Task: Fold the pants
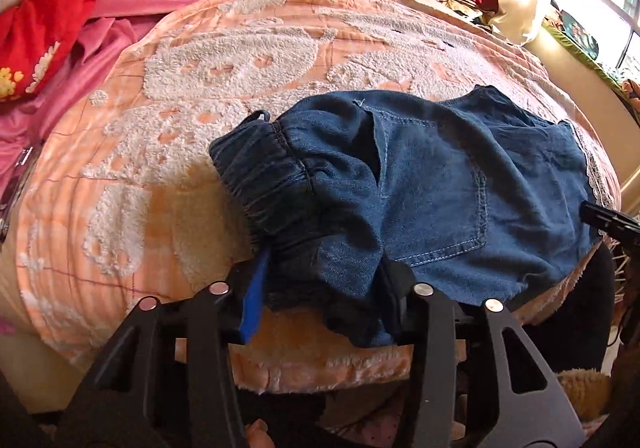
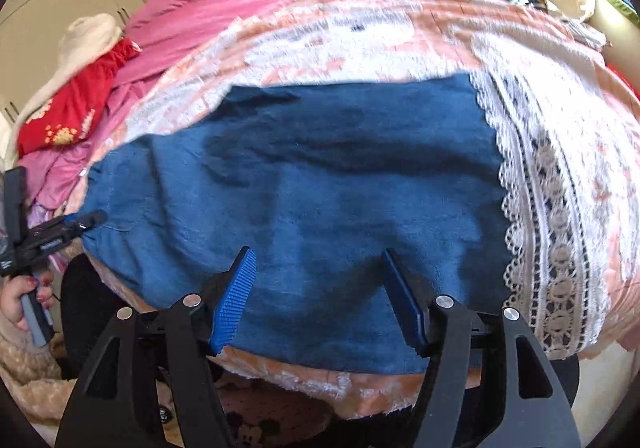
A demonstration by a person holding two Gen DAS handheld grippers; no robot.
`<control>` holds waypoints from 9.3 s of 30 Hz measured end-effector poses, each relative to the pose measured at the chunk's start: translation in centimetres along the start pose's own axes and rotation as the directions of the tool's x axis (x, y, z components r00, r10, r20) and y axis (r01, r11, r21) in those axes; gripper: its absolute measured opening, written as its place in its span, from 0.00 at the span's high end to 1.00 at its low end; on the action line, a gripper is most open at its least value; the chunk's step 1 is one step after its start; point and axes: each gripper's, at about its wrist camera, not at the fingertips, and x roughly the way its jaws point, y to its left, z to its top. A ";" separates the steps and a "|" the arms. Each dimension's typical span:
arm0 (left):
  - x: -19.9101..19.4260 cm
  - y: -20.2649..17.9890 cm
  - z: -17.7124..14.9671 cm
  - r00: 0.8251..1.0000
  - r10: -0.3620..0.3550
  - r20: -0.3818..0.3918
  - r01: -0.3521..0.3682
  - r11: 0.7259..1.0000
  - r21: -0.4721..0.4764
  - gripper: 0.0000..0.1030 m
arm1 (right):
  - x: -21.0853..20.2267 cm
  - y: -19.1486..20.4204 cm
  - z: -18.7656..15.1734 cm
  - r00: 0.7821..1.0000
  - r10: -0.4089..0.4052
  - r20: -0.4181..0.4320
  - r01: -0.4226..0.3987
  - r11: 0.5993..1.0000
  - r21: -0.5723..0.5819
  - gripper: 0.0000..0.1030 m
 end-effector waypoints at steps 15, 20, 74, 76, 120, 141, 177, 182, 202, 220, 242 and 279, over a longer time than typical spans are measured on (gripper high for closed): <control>-0.6 2.3 -0.4 1.000 0.028 0.004 -0.027 0.999 -0.037 0.40 | 0.8 -0.1 -1.1 1.000 0.006 0.015 -0.007 1.000 0.011 0.35; -5.5 3.1 1.0 0.994 0.067 0.085 -0.064 0.997 -0.043 0.39 | -1.1 -1.0 -1.0 0.997 0.025 0.079 -0.029 0.998 0.050 0.35; 11.0 -14.3 15.7 0.943 -0.326 -0.068 0.333 0.915 0.228 0.82 | -4.6 -9.3 4.9 0.977 0.013 0.212 -0.035 0.994 0.102 0.35; 10.1 -14.6 15.6 0.938 -0.343 -0.060 0.347 0.908 0.235 0.77 | -4.7 -11.2 6.5 0.978 -0.028 0.207 0.008 0.995 0.100 0.35; 11.2 -18.9 11.8 0.954 -0.290 -0.075 0.298 0.894 0.334 0.50 | -5.5 -13.2 6.7 0.956 -0.116 0.270 0.100 0.992 0.071 0.41; 5.2 -8.2 4.9 1.000 0.024 0.013 -0.025 0.986 0.164 0.34 | -3.1 -7.7 -1.4 0.973 -0.188 0.133 0.188 0.982 0.013 0.35; -1.9 -11.0 4.9 0.974 -0.200 0.103 0.176 0.962 0.207 0.12 | -11.0 -4.1 -2.2 0.946 -0.144 0.290 0.107 0.984 0.141 0.08; -2.6 -12.9 5.6 0.966 -0.235 0.103 0.205 0.947 0.246 0.10 | -12.4 -4.2 -2.4 0.935 -0.154 0.319 0.109 0.982 0.154 0.08; 0.4 -25.4 11.7 0.932 -0.363 0.005 0.319 0.823 0.470 0.10 | -14.4 -7.8 -3.6 0.917 -0.211 0.338 0.122 0.957 0.265 0.08; 10.8 -33.8 15.5 0.900 -0.386 -0.204 0.427 0.679 0.598 0.10 | -8.8 -11.1 -5.3 0.962 -0.132 0.239 0.043 0.937 0.346 0.09; 17.8 -36.3 17.2 0.777 -0.470 -0.418 0.629 0.606 0.488 0.34 | -5.2 -13.3 -3.9 0.978 -0.052 0.200 0.003 0.972 0.236 0.48; 9.8 -32.6 16.8 0.731 -0.603 -0.319 0.670 0.545 0.503 0.86 | -8.8 -6.2 -1.7 0.965 0.060 0.256 -0.097 0.986 0.134 0.84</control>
